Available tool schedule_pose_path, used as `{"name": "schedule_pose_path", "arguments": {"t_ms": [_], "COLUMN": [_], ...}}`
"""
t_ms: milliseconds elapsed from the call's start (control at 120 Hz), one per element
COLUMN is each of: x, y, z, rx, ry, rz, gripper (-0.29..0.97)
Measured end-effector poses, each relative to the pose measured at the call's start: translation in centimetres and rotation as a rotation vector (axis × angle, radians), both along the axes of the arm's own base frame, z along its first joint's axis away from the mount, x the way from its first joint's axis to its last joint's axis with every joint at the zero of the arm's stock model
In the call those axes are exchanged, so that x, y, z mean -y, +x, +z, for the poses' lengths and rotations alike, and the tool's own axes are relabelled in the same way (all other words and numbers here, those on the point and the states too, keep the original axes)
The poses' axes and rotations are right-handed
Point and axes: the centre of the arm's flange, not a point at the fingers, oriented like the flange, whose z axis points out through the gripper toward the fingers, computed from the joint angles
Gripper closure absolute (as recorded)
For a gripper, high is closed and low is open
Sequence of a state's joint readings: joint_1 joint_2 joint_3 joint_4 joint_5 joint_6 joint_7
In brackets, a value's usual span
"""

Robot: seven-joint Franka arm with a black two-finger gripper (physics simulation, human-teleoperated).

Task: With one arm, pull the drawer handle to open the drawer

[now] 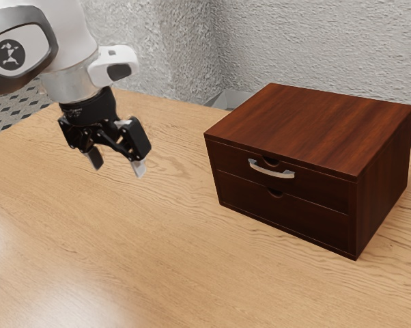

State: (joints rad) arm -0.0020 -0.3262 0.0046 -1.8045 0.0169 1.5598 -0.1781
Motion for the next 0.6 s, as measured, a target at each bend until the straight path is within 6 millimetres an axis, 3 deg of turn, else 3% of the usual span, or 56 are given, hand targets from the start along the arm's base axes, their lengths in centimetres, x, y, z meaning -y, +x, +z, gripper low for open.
{"name": "schedule_pose_path", "arguments": {"t_ms": [92, 175, 417, 525, 600], "x": [1.6, 2.4, 2.9, 3.1, 2.1], "y": [-3.2, -4.3, -1.2, -0.2, 0.1], "z": [-2.5, -3.1, -5.5, -4.8, -4.4], "rx": [0.0, -0.016, 0.006, 0.061, 0.079], "ry": [-0.031, -0.051, -0.01, 0.053, 0.075], "rz": [-0.02, -0.027, -0.182, -0.363, -0.463], "gripper": [0.0, 0.0, 0.0, 0.0, 0.0]}}
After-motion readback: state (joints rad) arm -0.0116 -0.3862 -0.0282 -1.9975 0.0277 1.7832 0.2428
